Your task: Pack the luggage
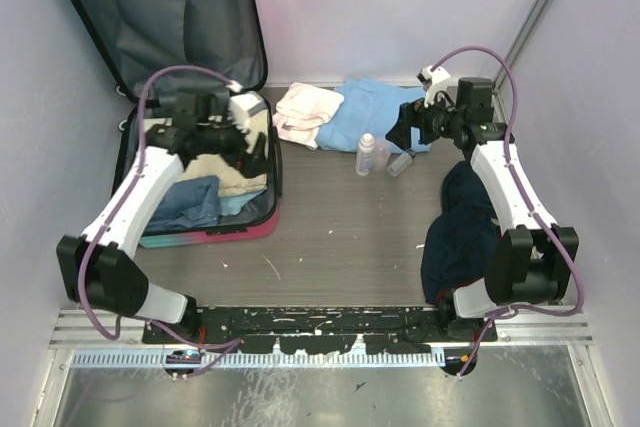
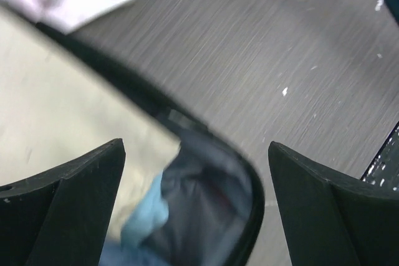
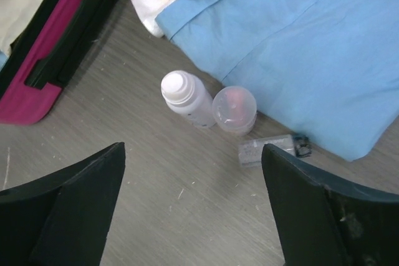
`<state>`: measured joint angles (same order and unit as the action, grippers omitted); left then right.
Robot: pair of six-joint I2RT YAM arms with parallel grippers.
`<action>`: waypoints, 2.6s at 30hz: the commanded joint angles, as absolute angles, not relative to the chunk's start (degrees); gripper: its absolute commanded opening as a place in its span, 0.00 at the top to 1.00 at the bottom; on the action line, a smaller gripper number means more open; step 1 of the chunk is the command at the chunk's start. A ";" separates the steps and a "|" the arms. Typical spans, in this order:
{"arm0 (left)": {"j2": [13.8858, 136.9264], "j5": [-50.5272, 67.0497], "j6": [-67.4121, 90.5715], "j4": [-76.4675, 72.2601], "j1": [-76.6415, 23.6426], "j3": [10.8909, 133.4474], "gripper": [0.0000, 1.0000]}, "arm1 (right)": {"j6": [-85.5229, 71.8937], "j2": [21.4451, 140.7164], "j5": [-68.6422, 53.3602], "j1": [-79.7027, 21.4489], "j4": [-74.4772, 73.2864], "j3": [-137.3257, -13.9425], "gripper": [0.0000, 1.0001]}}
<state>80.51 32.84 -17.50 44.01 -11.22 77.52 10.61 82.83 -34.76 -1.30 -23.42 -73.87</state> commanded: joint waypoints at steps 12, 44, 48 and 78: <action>115.96 40.69 -15.68 7.36 -31.21 98.60 0.01 | 14.57 83.55 -38.70 1.64 -32.51 -77.36 0.00; 116.17 46.85 -13.09 -5.53 -31.42 90.97 0.86 | 10.19 83.27 -41.37 6.33 -30.56 -74.38 0.00; 106.66 46.18 -18.78 11.91 -28.88 89.54 0.86 | 9.59 82.84 -42.78 6.33 -30.24 -74.02 0.00; 98.65 16.04 -65.31 81.88 -17.74 90.01 0.86 | 14.62 85.78 -42.14 5.72 -35.15 -78.33 0.00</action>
